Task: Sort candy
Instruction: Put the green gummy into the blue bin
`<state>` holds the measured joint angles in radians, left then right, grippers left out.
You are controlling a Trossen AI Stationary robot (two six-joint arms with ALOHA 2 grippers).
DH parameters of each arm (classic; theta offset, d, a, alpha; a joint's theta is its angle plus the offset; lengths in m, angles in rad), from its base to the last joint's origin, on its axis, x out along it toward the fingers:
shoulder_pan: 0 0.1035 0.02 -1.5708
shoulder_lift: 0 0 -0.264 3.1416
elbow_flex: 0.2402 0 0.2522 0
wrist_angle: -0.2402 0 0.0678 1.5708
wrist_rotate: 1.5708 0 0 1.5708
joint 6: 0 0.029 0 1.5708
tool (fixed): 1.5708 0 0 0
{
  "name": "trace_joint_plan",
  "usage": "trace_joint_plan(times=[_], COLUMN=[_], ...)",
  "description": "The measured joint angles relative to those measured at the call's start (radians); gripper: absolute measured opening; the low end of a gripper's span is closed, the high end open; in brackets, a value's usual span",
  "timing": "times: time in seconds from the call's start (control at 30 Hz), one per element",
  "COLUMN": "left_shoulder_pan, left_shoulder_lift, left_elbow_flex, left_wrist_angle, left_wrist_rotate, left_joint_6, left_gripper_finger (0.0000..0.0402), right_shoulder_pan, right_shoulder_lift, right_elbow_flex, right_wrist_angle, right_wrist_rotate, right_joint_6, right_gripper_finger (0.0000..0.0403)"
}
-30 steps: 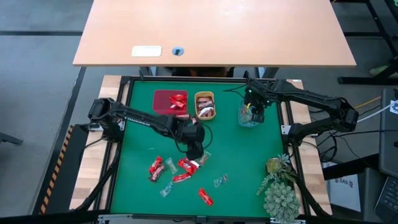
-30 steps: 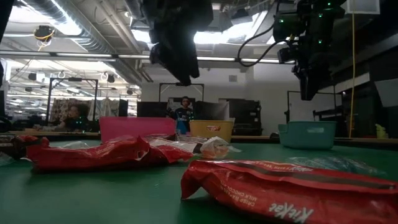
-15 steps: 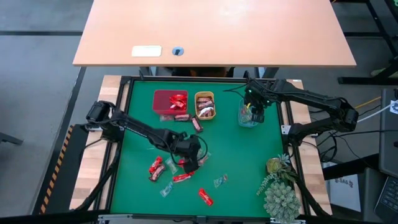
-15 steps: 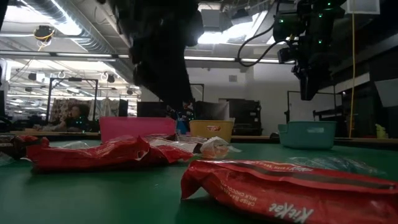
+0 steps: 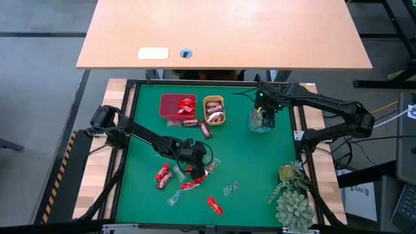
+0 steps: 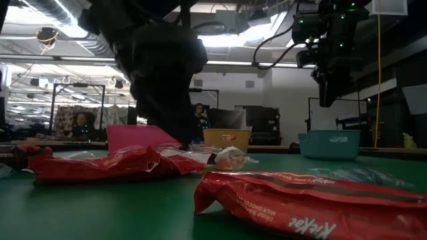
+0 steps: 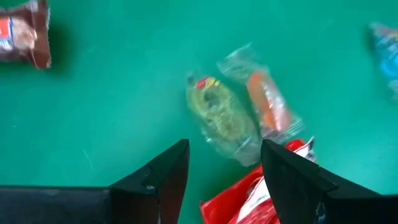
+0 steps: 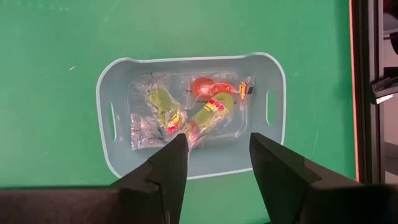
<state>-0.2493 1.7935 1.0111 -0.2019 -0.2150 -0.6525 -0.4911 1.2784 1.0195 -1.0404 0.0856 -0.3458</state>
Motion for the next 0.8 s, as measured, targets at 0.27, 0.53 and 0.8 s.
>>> trace_joint_plan(times=[0.27, 0.53, 0.8], left_shoulder_pan=[0.000, 0.000, -0.001], left_shoulder_lift=[0.003, 0.003, 0.003], left_elbow_flex=[-0.053, -0.056, -0.056], left_wrist_angle=[0.105, 0.127, 0.143], left_wrist_rotate=[-0.002, -0.002, -0.001], left_joint_6=[0.035, 0.038, 0.034], left_gripper_finger=[0.0183, 0.0169, 0.0157], right_shoulder_pan=[0.000, 0.000, 0.000], right_shoulder_lift=[0.000, 0.000, 0.000], right_elbow_flex=[0.000, 0.000, 0.000], right_wrist_angle=[0.000, 0.000, 0.000], right_wrist_rotate=[0.000, 0.000, 0.000], right_joint_6=[0.000, 0.000, 0.000], right_gripper_finger=[0.0172, 0.0172, 0.0172])
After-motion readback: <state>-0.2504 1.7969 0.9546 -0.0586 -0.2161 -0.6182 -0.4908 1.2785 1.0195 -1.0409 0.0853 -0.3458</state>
